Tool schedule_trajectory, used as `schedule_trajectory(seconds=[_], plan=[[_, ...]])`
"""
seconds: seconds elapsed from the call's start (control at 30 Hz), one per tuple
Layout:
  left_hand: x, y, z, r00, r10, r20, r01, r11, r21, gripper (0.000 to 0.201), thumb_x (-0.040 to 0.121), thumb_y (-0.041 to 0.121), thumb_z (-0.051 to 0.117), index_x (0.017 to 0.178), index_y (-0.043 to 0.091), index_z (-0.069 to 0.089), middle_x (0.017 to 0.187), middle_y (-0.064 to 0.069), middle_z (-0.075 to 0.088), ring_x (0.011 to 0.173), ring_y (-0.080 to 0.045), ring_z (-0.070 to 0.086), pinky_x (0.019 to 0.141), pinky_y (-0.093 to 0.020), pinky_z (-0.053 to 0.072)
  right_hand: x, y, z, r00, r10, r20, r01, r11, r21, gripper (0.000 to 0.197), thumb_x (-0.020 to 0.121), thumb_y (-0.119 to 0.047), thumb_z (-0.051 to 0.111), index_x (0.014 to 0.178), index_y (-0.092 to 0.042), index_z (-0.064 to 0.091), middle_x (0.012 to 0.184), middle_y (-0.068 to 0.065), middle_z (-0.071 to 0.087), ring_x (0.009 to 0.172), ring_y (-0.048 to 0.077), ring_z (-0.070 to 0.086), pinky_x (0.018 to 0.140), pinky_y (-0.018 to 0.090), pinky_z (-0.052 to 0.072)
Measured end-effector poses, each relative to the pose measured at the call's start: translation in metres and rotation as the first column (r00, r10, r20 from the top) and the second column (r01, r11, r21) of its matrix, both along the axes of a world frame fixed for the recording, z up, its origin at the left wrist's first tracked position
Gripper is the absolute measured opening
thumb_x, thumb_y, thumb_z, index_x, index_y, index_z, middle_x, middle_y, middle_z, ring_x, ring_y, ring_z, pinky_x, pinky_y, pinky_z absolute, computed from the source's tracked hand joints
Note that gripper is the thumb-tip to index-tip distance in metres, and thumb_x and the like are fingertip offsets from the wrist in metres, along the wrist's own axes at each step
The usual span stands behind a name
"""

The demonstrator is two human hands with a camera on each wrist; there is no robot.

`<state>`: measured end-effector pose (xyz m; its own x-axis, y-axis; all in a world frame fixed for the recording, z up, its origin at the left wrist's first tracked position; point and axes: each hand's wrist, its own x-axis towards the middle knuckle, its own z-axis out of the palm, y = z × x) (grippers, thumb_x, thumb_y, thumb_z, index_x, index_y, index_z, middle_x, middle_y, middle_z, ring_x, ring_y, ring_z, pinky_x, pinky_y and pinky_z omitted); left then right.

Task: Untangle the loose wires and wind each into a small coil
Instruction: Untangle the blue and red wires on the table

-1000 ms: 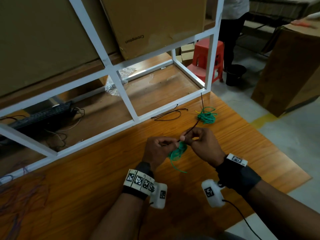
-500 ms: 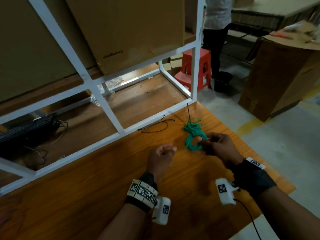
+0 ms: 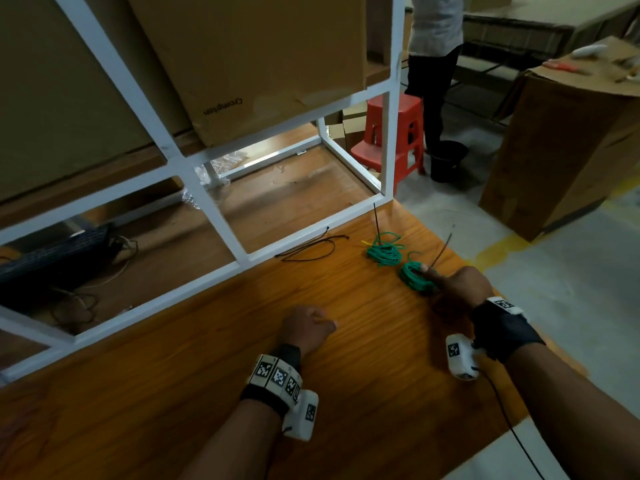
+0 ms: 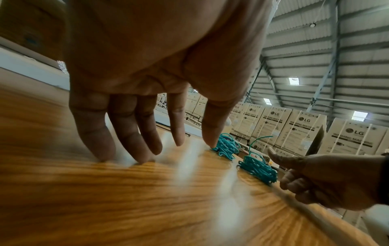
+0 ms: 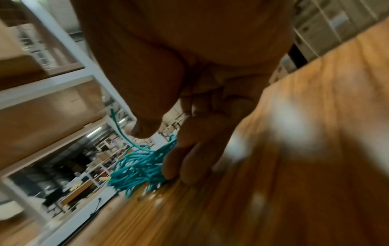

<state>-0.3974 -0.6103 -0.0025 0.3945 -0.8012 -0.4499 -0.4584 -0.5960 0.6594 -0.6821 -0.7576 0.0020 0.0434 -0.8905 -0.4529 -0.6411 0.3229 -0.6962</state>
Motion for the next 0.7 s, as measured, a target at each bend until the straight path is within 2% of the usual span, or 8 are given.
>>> schedule_trajectory(seconds=[0.03, 0.1, 0.2, 0.27, 0.4, 0.47, 0.57, 0.7], plan=[[0.002, 0.004, 0.001, 1.000, 0.001, -0.011, -0.001, 1.000, -0.004, 0.037, 0.083, 0.038, 0.079, 0.112, 0.020, 0.067, 0.117, -0.002, 0.068, 0.106, -0.021, 0.065, 0.094, -0.044, 0.056, 0.002, 0.004, 0.000, 0.997, 0.039, -0.074, -0.042, 0.998, -0.037, 0.094, 0.074, -0.091, 0.052, 0.065, -0.001, 0.077, 0.058, 0.011, 0.072, 0.060, 0.029, 0.073, 0.069, 0.042, 0.060], [0.004, 0.015, 0.006, 1.000, -0.001, -0.014, 0.001, 1.000, -0.025, 0.034, 0.084, 0.040, 0.078, 0.111, 0.021, 0.069, 0.113, 0.001, 0.069, 0.104, -0.019, 0.065, 0.094, -0.042, 0.056, 0.011, 0.019, -0.002, 0.986, 0.105, -0.128, -0.119, 0.987, -0.105, 0.094, 0.081, -0.089, 0.046, 0.063, -0.001, 0.074, 0.055, 0.010, 0.070, 0.056, 0.029, 0.071, 0.066, 0.042, 0.058], [0.015, 0.037, 0.019, 1.000, 0.023, -0.003, -0.023, 0.997, -0.068, 0.027, 0.087, 0.040, 0.075, 0.107, 0.023, 0.070, 0.105, 0.007, 0.066, 0.100, -0.015, 0.064, 0.088, -0.034, 0.055, 0.043, 0.050, -0.005, 0.952, 0.296, -0.073, -0.304, 0.943, -0.135, 0.070, 0.095, -0.065, 0.057, 0.062, -0.006, 0.072, 0.056, 0.007, 0.070, 0.054, 0.029, 0.070, 0.062, 0.046, 0.058], [0.030, 0.061, 0.029, 0.998, 0.063, -0.011, -0.064, 0.993, -0.102, 0.026, 0.089, 0.042, 0.073, 0.107, 0.024, 0.070, 0.101, 0.010, 0.064, 0.097, -0.013, 0.064, 0.085, -0.033, 0.056, 0.074, 0.073, -0.004, 0.893, 0.451, 0.007, -0.444, 0.881, -0.161, 0.057, 0.098, -0.053, 0.061, 0.062, -0.009, 0.068, 0.058, 0.009, 0.068, 0.054, 0.029, 0.066, 0.055, 0.044, 0.052], [0.078, 0.138, 0.040, 0.961, 0.260, -0.090, -0.271, 0.951, -0.151, 0.019, 0.088, 0.044, 0.073, 0.100, 0.030, 0.074, 0.100, 0.009, 0.071, 0.091, -0.012, 0.068, 0.081, -0.036, 0.060, 0.155, 0.124, 0.005, 0.723, 0.676, 0.144, -0.646, 0.735, -0.207, 0.050, 0.102, -0.038, 0.063, 0.061, -0.009, 0.058, 0.061, 0.006, 0.063, 0.048, 0.011, 0.051, 0.056, 0.033, 0.041], [0.099, 0.189, 0.045, 0.896, 0.406, -0.178, -0.437, 0.877, -0.199, 0.007, 0.090, 0.034, 0.074, 0.095, 0.029, 0.076, 0.098, 0.007, 0.074, 0.087, -0.011, 0.070, 0.078, -0.034, 0.061, 0.197, 0.153, 0.008, 0.628, 0.762, 0.157, -0.715, 0.645, -0.270, 0.050, 0.102, -0.036, 0.063, 0.061, -0.008, 0.054, 0.063, 0.008, 0.061, 0.050, 0.016, 0.053, 0.056, 0.041, 0.042], [0.127, 0.259, 0.052, 0.711, 0.598, -0.370, -0.694, 0.682, -0.231, 0.010, 0.093, 0.023, 0.071, 0.099, 0.017, 0.077, 0.094, -0.010, 0.075, 0.077, -0.018, 0.069, 0.063, -0.029, 0.056, 0.260, 0.198, 0.018, 0.541, 0.816, 0.206, -0.765, 0.579, -0.284, 0.047, 0.103, -0.039, 0.061, 0.065, -0.012, 0.062, 0.068, 0.006, 0.068, 0.061, 0.028, 0.063, 0.061, 0.051, 0.051], [0.168, 0.337, 0.050, 0.592, 0.696, -0.407, -0.805, 0.525, -0.276, 0.011, 0.096, 0.021, 0.067, 0.102, 0.016, 0.076, 0.094, -0.007, 0.075, 0.077, -0.021, 0.069, 0.066, -0.029, 0.055, 0.333, 0.268, 0.036, 0.401, 0.888, 0.224, -0.828, 0.456, -0.326, 0.038, 0.103, -0.040, 0.061, 0.073, -0.019, 0.071, 0.072, -0.001, 0.073, 0.065, 0.017, 0.069, 0.064, 0.048, 0.057]])
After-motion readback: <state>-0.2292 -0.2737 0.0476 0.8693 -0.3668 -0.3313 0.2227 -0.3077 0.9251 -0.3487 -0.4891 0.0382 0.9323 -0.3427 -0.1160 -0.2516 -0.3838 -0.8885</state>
